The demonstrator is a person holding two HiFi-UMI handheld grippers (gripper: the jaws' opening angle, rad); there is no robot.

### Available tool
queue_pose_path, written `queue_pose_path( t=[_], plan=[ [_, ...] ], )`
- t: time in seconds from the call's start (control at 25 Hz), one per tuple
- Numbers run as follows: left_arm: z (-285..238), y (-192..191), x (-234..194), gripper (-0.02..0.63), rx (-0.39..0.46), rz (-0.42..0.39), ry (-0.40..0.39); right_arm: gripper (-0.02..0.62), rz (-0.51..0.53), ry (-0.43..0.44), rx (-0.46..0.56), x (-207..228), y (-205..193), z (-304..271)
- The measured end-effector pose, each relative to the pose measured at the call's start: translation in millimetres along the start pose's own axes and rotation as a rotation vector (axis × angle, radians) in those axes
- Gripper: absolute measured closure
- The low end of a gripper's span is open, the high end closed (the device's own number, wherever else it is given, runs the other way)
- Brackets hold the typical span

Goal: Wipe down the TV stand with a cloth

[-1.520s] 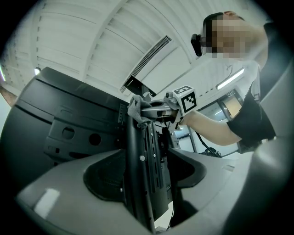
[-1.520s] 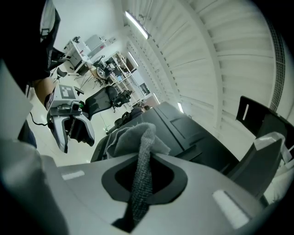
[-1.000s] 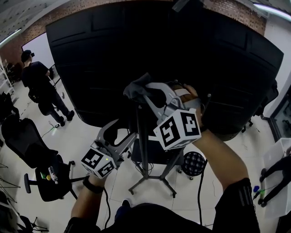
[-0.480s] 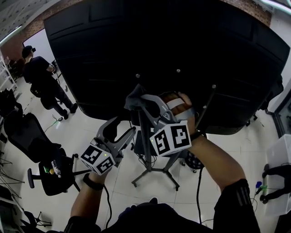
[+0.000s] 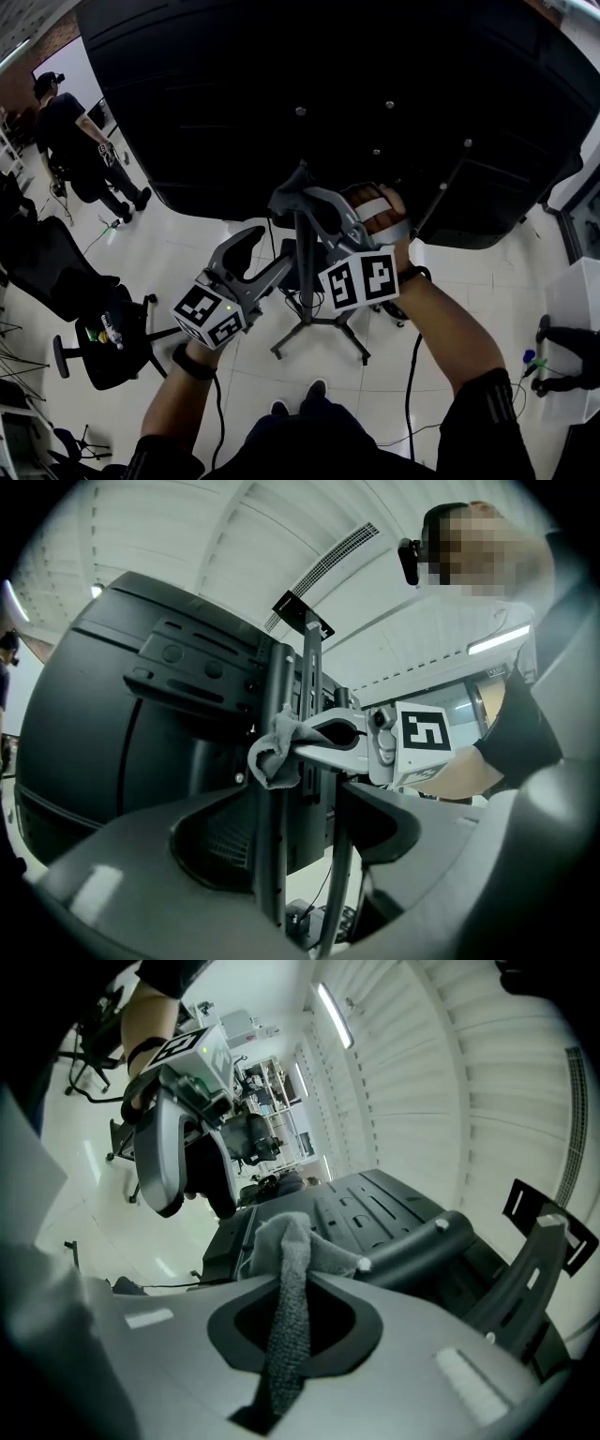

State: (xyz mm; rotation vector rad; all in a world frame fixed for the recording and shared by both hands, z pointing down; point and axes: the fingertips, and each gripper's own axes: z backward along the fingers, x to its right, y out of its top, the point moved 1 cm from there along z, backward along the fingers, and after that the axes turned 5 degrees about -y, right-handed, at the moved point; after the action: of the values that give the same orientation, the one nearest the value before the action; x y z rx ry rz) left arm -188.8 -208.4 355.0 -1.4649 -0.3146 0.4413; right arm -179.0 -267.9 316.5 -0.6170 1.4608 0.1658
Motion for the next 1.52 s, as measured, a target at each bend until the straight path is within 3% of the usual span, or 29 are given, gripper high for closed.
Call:
queue_pose_path(
  t=[0.2,0.72,1.52],
  plan=[
    [2.1,-21.9,-0.2,0.299,-0.018,0.02,-0.031,0.58,0.015,0.033,-0.043,-38.4,-8.3,-4.9],
    [4.3,-109.2,-14.5,0.295,-0.065,0.117,-0.049,0.58,-0.073,0.106,-0.111,-135.0,-37.4,-7.7],
    [10.1,-287.2,-40.6,0.279,-0.248,0.203,-0.078,0.58,-0.163,0.302,-0.197,-317.4,-87.6,-19.6]
  ],
)
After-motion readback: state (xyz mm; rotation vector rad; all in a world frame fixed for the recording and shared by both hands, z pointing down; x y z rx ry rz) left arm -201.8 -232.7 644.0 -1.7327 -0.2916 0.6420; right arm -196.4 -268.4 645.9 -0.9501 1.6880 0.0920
